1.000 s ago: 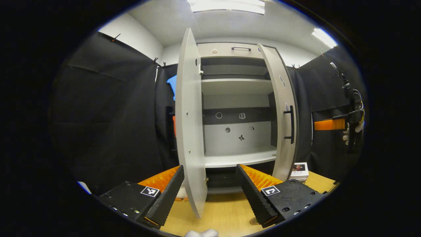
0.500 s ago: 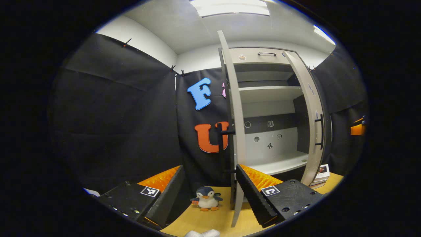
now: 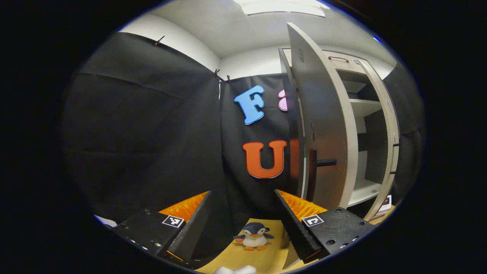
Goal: Grasp the bottle in the cabinet with the left hand and place it on the coaster, then close the right door with the right hand and the left door with the left hand.
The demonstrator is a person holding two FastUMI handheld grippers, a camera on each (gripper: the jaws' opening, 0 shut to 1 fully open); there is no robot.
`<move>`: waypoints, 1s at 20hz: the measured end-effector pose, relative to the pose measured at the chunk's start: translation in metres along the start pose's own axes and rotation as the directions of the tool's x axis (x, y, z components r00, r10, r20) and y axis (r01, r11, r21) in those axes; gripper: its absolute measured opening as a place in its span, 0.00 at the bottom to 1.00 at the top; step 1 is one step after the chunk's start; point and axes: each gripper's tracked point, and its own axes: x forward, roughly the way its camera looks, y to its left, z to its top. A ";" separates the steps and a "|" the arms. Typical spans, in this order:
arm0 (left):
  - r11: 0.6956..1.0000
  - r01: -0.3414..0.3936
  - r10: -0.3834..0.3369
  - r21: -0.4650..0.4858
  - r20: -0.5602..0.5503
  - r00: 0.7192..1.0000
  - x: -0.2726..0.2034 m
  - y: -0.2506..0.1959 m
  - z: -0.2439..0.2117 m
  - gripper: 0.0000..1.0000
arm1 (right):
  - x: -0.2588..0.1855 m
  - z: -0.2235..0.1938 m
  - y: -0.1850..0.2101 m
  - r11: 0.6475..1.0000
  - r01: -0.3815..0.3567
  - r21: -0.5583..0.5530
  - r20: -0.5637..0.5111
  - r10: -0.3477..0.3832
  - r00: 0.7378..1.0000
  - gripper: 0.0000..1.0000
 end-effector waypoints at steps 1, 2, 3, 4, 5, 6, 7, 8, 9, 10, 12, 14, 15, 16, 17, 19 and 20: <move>1.000 0.007 -0.007 -0.001 0.008 1.000 0.003 -0.004 0.003 0.97 | -0.002 -0.002 0.000 1.000 0.002 0.002 -0.006 -0.002 1.000 0.94; 1.000 0.016 -0.016 0.000 0.017 1.000 0.006 -0.008 0.006 0.97 | -0.004 -0.002 0.000 1.000 0.005 0.006 -0.010 -0.005 1.000 0.94; 1.000 0.027 -0.027 0.003 0.024 0.999 0.011 -0.012 0.008 0.97 | -0.005 -0.004 -0.001 1.000 0.007 0.009 -0.014 -0.007 1.000 0.94; 0.999 0.041 -0.041 0.008 0.030 0.999 0.014 -0.018 0.010 0.97 | -0.006 -0.004 -0.001 1.000 0.009 0.012 -0.015 -0.009 1.000 0.94; 0.999 0.035 -0.036 0.022 0.040 0.999 0.013 -0.020 0.013 0.97 | -0.006 -0.005 -0.002 1.000 0.010 0.016 -0.017 -0.010 1.000 0.94; 0.999 0.022 -0.025 0.048 0.052 0.998 0.010 -0.019 0.016 0.93 | -0.006 -0.005 -0.002 1.000 0.009 0.020 -0.019 -0.009 1.000 0.95; 0.997 0.009 -0.014 0.082 0.071 0.997 0.014 -0.020 0.017 0.92 | -0.006 -0.006 -0.001 1.000 0.005 0.022 -0.022 -0.005 1.000 0.96; 0.995 0.002 -0.010 0.103 0.087 0.996 0.016 -0.019 0.020 0.89 | -0.005 -0.007 0.000 1.000 0.000 0.024 -0.026 0.000 1.000 0.94; 0.995 0.000 -0.009 0.103 0.085 0.996 0.014 -0.021 0.020 0.89 | -0.003 -0.008 0.001 1.000 -0.006 0.025 -0.030 0.007 1.000 0.94; 0.996 0.009 -0.016 0.086 0.077 0.997 0.013 -0.023 0.018 0.89 | -0.001 -0.008 0.003 1.000 -0.014 0.028 -0.033 0.014 0.999 0.95; 0.999 0.026 -0.029 0.047 0.053 0.998 0.012 -0.027 0.015 0.89 | 0.003 -0.006 0.006 0.999 -0.029 0.037 -0.028 0.030 0.999 0.97; 0.998 0.020 -0.023 0.065 0.050 0.998 0.011 -0.030 0.016 0.93 | 0.006 -0.005 0.007 0.998 -0.042 0.044 -0.025 0.043 0.999 0.97; 0.997 0.016 -0.020 0.074 0.049 0.999 0.010 -0.028 0.017 0.89 | 0.008 -0.005 0.007 0.998 -0.048 0.046 -0.024 0.049 0.999 0.97; 0.997 0.015 -0.018 0.070 0.045 0.999 0.011 -0.028 0.015 0.89 | 0.008 -0.005 0.006 0.998 -0.050 0.047 -0.024 0.052 0.998 0.97; 0.998 0.022 -0.025 0.052 0.039 0.999 0.010 -0.032 0.016 0.89 | 0.009 -0.006 0.005 0.997 -0.053 0.049 -0.024 0.054 0.998 0.97; 0.998 0.027 -0.029 0.056 0.039 0.999 0.007 -0.038 0.016 0.87 | 0.010 -0.008 0.002 0.997 -0.053 0.049 -0.027 0.054 0.998 0.96; 0.998 0.029 -0.031 0.060 0.040 0.999 0.007 -0.041 0.016 0.87 | 0.010 -0.009 -0.001 0.998 -0.051 0.049 -0.027 0.052 0.998 0.96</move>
